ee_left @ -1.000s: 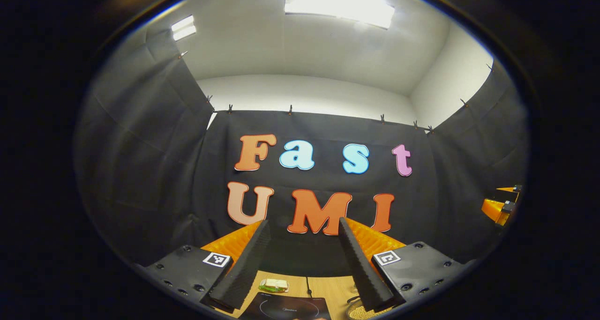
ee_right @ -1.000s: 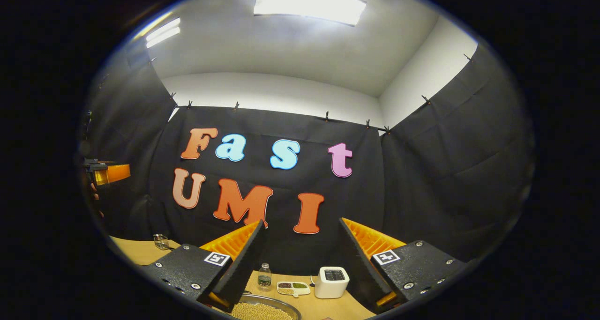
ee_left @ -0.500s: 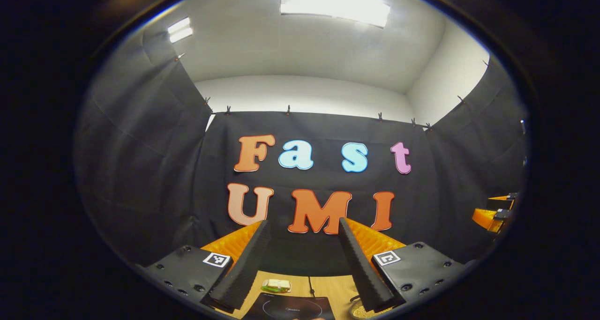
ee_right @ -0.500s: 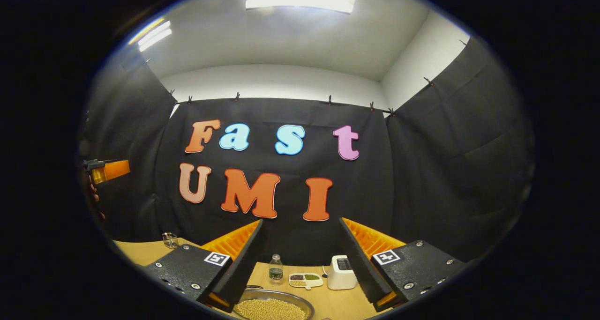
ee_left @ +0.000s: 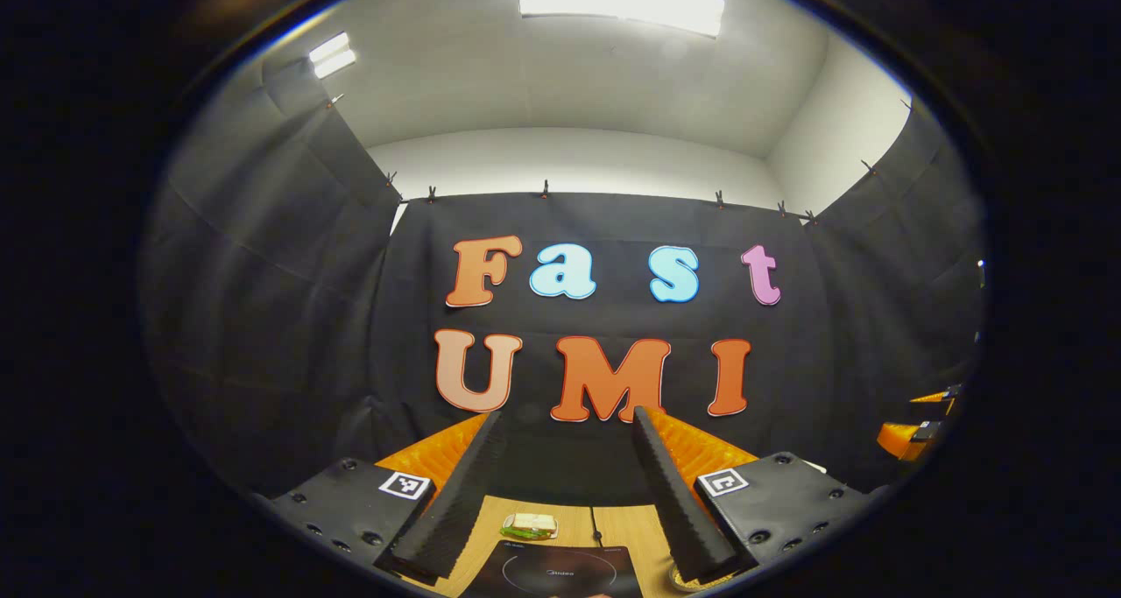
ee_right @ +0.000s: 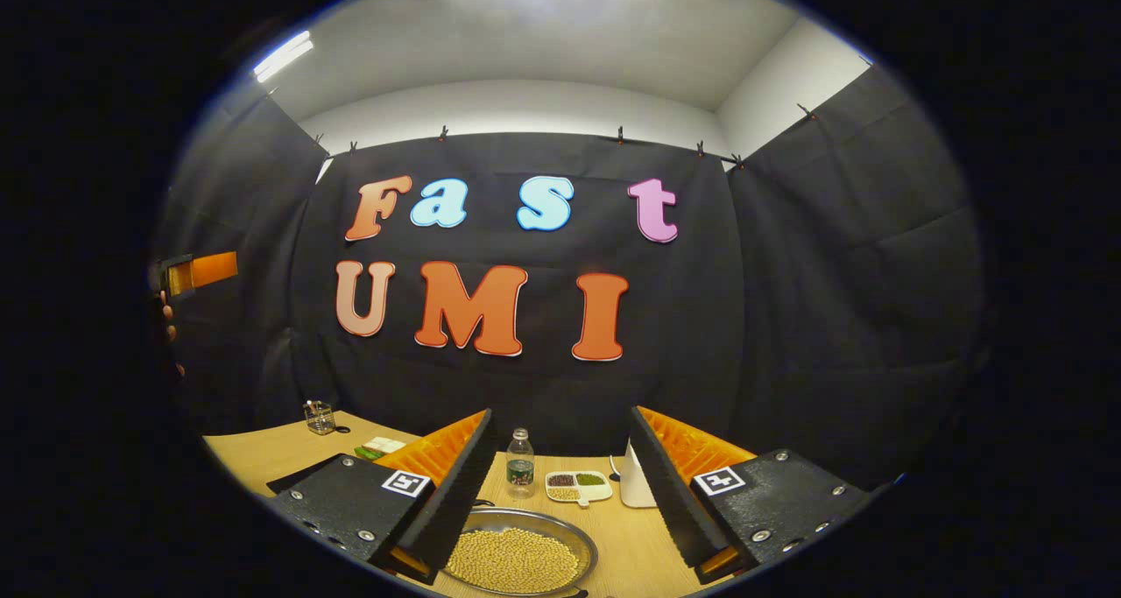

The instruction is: First push the handle of the pot to place it horizontally, then grasp the pot with both hands and set it on the induction cooktop.

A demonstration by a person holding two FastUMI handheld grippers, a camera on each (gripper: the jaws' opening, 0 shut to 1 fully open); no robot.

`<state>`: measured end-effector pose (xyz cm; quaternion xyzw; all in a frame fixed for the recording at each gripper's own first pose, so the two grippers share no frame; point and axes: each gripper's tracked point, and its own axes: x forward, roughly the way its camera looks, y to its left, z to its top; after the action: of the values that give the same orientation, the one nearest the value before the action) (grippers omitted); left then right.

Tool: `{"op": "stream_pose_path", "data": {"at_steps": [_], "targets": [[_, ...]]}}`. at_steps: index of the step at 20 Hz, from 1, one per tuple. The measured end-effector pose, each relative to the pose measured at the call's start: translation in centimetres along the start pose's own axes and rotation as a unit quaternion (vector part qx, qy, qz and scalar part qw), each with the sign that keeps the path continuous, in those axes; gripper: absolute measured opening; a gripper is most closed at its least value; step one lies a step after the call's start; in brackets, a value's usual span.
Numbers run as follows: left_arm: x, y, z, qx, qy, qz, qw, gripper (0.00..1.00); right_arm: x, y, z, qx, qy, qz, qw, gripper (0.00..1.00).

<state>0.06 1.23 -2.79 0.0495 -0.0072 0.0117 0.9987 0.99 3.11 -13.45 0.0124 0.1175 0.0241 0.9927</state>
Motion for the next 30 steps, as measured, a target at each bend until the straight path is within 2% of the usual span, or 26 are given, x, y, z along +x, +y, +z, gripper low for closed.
{"op": "stream_pose_path", "data": {"at_steps": [5,8,13,16,19,21,24,25,28,29,30], "targets": [[1.1,-0.1,-1.0,-0.002,0.01,-0.001,1.0,0.98,0.4,0.9,-4.9,0.022,0.063,0.013,0.998,0.91],[1.4,0.2,-1.5,-0.002,0.015,0.001,1.0,0.98,0.1,1.5,-7.7,0.033,0.098,0.018,0.994,0.85],[1.8,0.4,-2.0,-0.006,0.021,0.002,1.0,0.98,-1.6,3.1,-14.0,0.063,0.189,0.044,0.979,0.73],[1.8,0.6,-2.6,-0.01,0.028,0.002,1.0,0.98,-2.8,3.6,-17.7,0.082,0.248,0.051,0.964,0.62],[1.7,0.7,-3.3,-0.014,0.037,0.003,0.999,0.98,-3.9,4.2,-19.6,0.118,0.286,0.063,0.949,0.51],[1.6,1.3,-3.6,-0.014,0.039,0.012,0.999,0.95,-4.7,4.8,-21.3,0.136,0.31,0.071,0.938,0.43],[1.4,1.9,-3.4,0.001,0.031,0.025,0.999,0.98,-5.8,5.5,-24.0,0.162,0.345,0.08,0.921,0.33],[1.2,1.5,-3.3,0.001,0.03,0.023,0.999,0.95,-6.0,5.7,-24.9,0.175,0.359,0.081,0.913,0.3],[1.2,1.1,-3.1,0.004,0.026,0.018,0.999,0.98,-7.3,6.4,-27.3,0.208,0.403,0.089,0.887,0.14],[1.0,1.1,-3.1,0.005,0.025,0.018,1.0,0.93,-7.9,6.7,-28.3,0.211,0.419,0.089,0.879,0.12],[1.0,1.1,-3.0,0.005,0.023,0.019,1.0,0.95,-8.1,7.1,-29.3,0.213,0.431,0.087,0.872,0.09]]}}
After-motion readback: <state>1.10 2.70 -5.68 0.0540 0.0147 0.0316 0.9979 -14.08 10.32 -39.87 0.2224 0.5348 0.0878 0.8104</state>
